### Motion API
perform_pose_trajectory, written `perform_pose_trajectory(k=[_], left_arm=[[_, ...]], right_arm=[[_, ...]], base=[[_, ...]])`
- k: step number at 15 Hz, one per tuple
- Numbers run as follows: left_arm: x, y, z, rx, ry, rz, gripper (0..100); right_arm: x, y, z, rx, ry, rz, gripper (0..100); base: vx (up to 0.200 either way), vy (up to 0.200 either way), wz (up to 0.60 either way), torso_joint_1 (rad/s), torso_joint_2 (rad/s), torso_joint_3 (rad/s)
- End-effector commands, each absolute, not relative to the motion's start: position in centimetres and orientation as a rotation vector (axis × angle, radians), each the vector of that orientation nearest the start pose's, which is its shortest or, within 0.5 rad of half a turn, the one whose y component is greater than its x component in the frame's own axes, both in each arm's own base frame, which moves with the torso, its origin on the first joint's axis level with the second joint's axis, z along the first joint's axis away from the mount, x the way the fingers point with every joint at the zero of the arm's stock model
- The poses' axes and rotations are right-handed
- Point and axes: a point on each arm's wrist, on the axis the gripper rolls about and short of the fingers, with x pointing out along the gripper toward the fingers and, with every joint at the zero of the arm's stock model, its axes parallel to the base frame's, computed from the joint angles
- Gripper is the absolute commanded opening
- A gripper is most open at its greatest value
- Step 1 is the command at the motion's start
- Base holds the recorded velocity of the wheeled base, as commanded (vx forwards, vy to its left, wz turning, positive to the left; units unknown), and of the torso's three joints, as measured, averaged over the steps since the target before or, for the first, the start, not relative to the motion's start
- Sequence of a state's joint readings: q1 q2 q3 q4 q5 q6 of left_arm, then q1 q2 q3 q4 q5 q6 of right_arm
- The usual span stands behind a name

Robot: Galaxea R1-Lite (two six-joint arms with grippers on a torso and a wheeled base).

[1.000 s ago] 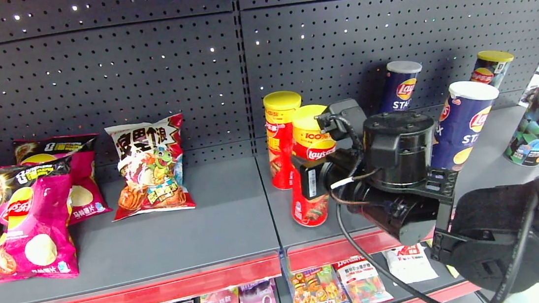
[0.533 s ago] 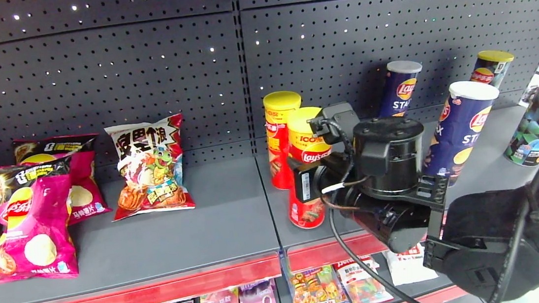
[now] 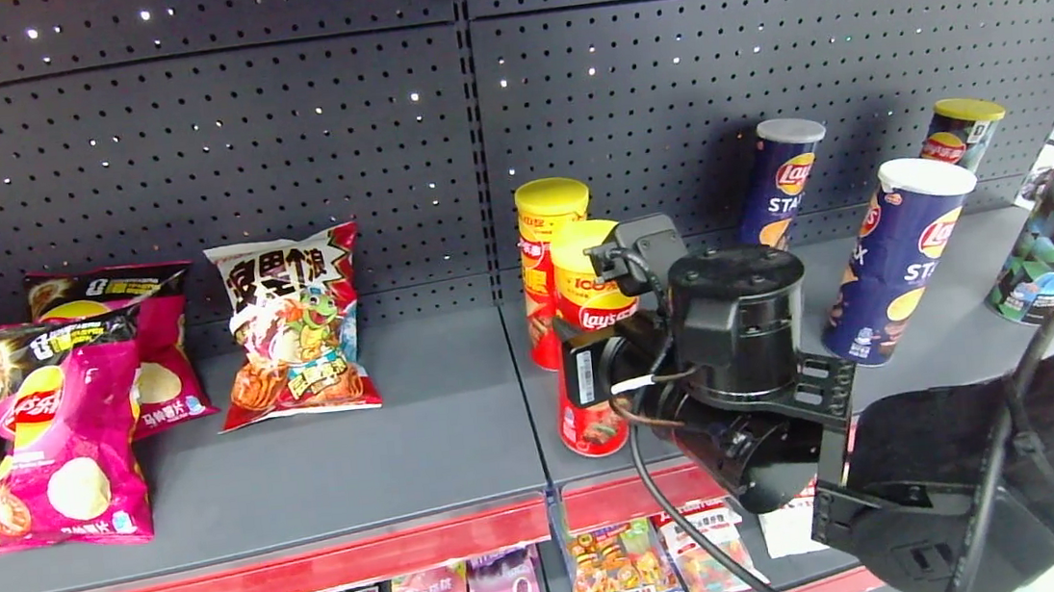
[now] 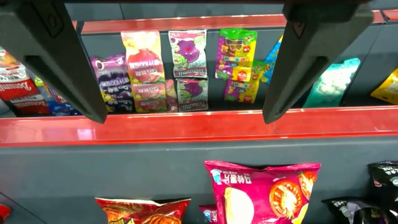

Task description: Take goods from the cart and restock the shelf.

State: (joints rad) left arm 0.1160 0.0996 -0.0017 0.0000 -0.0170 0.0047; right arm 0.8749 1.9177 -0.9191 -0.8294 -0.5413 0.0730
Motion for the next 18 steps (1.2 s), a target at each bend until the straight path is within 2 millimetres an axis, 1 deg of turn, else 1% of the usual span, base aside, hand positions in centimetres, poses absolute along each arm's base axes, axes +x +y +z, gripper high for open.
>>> perform_pose_trajectory(k=[1, 6, 10, 12, 18], left_arm=[[-1.50, -0.21, 7.77, -0.002, 0.101, 0.099, 100], [-1.51, -0.22, 7.78, -0.002, 0.098, 0.099, 100], [-1.50, -0.21, 7.78, -0.002, 0.100, 0.099, 100], [-1.50, -0.21, 7.78, -0.002, 0.100, 0.099, 100], [-1.50, -0.21, 7.78, -0.002, 0.100, 0.099, 100]], right_arm=[[23.92, 26.89, 16.02, -0.034, 0.137, 0.329, 0], [23.91, 26.79, 15.72, -0.045, 0.143, 0.301, 0], [23.81, 27.34, 15.19, -0.039, 0.149, 0.275, 0], [23.66, 27.60, 15.33, -0.022, 0.132, 0.283, 0], [23.55, 27.46, 15.23, -0.023, 0.133, 0.283, 0]], base=[[0.000, 0.000, 0.00, 0.000, 0.00, 0.000], [0.000, 0.000, 0.00, 0.000, 0.00, 0.000], [0.000, 0.000, 0.00, 0.000, 0.00, 0.000], [0.000, 0.000, 0.00, 0.000, 0.00, 0.000], [0.000, 0.000, 0.00, 0.000, 0.00, 0.000]])
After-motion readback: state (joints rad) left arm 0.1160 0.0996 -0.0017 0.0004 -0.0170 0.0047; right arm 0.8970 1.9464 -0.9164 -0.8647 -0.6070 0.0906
